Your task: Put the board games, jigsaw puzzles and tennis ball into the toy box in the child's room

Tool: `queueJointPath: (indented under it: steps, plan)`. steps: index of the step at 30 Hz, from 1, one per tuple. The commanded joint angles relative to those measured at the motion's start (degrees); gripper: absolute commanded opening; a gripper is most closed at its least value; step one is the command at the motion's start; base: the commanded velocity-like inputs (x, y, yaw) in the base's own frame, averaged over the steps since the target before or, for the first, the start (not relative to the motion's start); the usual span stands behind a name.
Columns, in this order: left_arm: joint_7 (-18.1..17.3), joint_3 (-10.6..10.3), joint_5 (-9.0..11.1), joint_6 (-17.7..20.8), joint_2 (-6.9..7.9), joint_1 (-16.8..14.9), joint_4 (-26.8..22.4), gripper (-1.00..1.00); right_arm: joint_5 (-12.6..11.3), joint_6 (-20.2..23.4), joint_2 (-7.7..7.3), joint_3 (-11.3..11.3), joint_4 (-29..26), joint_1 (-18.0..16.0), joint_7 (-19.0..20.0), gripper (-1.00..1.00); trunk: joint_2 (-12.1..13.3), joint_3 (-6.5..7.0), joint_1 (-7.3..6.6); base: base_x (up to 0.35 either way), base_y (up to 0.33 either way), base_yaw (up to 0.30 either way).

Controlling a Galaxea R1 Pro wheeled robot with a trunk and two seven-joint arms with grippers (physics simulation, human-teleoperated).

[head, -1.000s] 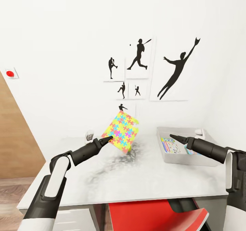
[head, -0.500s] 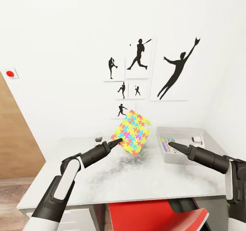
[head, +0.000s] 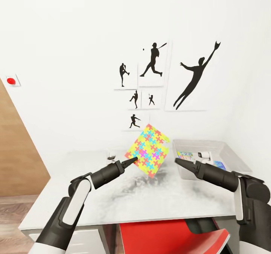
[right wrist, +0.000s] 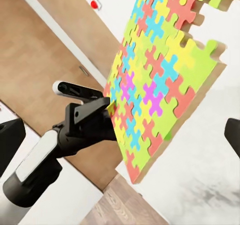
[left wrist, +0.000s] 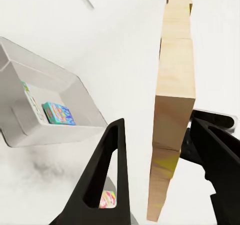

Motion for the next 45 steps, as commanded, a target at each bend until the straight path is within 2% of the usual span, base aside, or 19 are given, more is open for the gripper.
queueJointPath:
  steps: [1,11,18,23,29,45]
  plan:
    - [-0.11,0.03,0.13,0.32,-0.05,-0.03,0.07,-1.0,0.27,0.6,0.05,0.07,-0.01,-0.07,0.38,1.0,-0.13,-0.13,0.04,0.0,0.0,0.0]
    - [-2.51,-0.18,-0.41,-0.02,-0.35,0.07,1.47,-1.0,0.37,0.63,0.21,0.46,0.03,-0.07,0.43,1.0,-0.13,-0.13,0.04,0.0,0.0,0.0]
    - [-3.11,-1.99,-0.27,-1.1,-0.41,0.08,2.56,-1.0,0.52,0.63,0.28,0.47,0.03,-0.07,0.44,1.0,-0.13,-0.13,0.04,0.0,0.0,0.0]
    - [-3.57,-2.46,-0.05,-1.28,-0.4,0.08,2.73,-1.0,0.53,0.62,0.25,0.41,0.08,-0.12,0.39,1.0,-0.13,-0.13,0.04,0.0,0.0,0.0]
    - [-5.18,-2.71,0.08,-1.37,-0.42,0.08,2.81,-1.0,0.49,0.6,0.24,0.36,0.11,-0.15,0.36,1.0,-0.13,-0.13,0.04,0.0,0.0,0.0]
    - [-6.2,-2.94,0.12,-1.47,-0.76,0.16,2.37,-1.0,0.39,0.55,0.31,0.41,0.12,-0.09,0.35,1.0,-0.13,-0.13,0.04,0.0,0.0,0.0]
